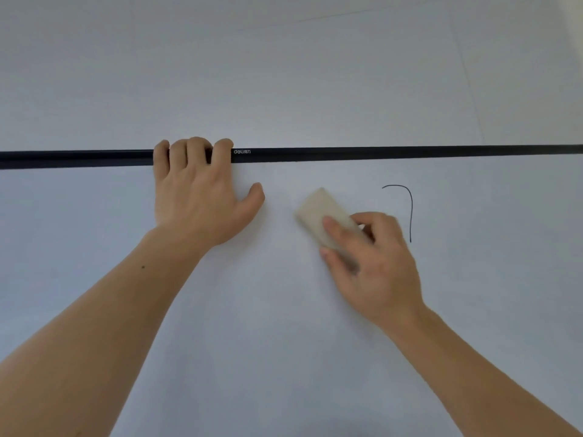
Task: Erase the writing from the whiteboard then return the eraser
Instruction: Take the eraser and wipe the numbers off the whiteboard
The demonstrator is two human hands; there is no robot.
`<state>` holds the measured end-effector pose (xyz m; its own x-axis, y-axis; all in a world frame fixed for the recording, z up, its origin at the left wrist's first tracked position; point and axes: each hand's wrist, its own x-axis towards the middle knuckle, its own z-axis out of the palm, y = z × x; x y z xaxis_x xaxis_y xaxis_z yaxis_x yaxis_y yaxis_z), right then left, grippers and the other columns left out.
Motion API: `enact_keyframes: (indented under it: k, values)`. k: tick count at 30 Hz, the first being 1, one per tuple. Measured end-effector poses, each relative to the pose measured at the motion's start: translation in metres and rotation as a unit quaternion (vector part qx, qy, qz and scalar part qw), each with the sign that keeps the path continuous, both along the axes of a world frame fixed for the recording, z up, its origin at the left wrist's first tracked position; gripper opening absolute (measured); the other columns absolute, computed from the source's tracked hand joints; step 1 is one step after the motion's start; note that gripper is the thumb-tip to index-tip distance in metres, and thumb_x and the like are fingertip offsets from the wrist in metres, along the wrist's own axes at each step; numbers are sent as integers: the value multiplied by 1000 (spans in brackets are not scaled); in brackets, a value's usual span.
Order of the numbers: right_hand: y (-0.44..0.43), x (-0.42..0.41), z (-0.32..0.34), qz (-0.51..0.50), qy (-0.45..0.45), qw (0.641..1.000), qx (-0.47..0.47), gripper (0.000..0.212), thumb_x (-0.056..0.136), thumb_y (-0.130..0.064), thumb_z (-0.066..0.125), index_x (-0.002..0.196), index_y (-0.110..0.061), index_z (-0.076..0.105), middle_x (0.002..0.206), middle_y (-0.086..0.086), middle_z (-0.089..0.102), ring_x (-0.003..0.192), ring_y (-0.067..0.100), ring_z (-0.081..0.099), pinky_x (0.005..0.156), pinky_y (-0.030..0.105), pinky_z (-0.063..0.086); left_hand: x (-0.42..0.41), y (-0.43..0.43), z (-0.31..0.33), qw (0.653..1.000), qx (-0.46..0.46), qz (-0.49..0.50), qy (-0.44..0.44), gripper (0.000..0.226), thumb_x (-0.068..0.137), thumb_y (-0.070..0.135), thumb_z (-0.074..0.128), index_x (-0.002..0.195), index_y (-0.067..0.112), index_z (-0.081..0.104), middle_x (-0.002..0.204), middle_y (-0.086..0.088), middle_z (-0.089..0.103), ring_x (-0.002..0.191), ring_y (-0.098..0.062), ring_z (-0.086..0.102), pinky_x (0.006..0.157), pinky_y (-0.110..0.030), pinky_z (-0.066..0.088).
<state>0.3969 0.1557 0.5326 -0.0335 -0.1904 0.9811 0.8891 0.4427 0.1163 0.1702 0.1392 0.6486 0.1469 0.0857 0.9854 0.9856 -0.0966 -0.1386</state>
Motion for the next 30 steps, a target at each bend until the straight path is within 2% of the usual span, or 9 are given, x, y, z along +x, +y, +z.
enact_keyframes:
  k: [3,6,8,11,15,21,24,27,30]
  values:
    - [-4,-8,-11,-14,-126,992,13,35,85,-28,73,119,-22,72,102,16,63,84,33,58,67,39,52,7,0,1,1000,-4,20,0,78,78,71,39,129,14,55,117,-19,57,114,-44,47,115,-59,20]
    - [-3,1,-9,-31,-171,985,12,35,86,-30,73,120,-24,71,102,16,64,85,31,59,67,38,52,12,3,1,1000,-8,13,2,81,78,70,41,127,7,54,122,-17,59,120,-41,47,119,-58,16]
    - [1,15,-1,-39,-146,988,17,34,86,-31,72,119,-25,72,103,14,63,85,31,59,64,36,52,15,5,1,1000,-8,8,8,83,77,67,41,127,2,53,124,-17,59,123,-40,47,120,-56,15]
    - [6,39,11,-37,-18,999,10,37,85,-36,68,121,-28,70,107,8,58,89,27,55,59,37,54,15,6,2,1000,-5,10,14,84,77,67,40,126,1,54,120,-18,61,118,-41,50,118,-54,21]
    - [11,46,11,-22,130,991,-35,42,85,-37,69,126,-30,66,110,4,53,98,20,47,65,38,54,15,2,3,999,-5,22,33,78,78,66,40,134,13,54,116,-17,60,112,-41,51,115,-55,25]
    - [2,2,-4,-15,-62,998,8,37,84,-31,72,121,-24,71,106,11,61,89,30,56,62,35,52,32,1,10,998,-26,8,50,72,77,57,34,121,5,58,111,-16,62,106,-39,54,110,-51,32]
    - [-1,11,5,-29,-121,992,13,34,87,-31,72,121,-25,71,104,13,63,88,30,57,65,34,51,51,2,13,997,-33,-21,62,70,78,55,35,123,7,58,113,-14,63,108,-37,55,105,-46,33]
    - [3,36,17,-50,-106,993,8,34,87,-34,71,120,-27,71,105,12,62,89,29,57,63,32,50,60,6,13,997,-31,-28,58,71,80,56,32,126,8,58,115,-14,63,108,-37,54,103,-47,33]
    - [9,70,28,-73,-16,997,0,36,88,-36,69,123,-28,69,109,10,59,94,30,55,57,38,54,58,11,10,997,-20,-23,66,69,81,54,36,126,7,57,115,-16,62,107,-39,54,103,-49,34]
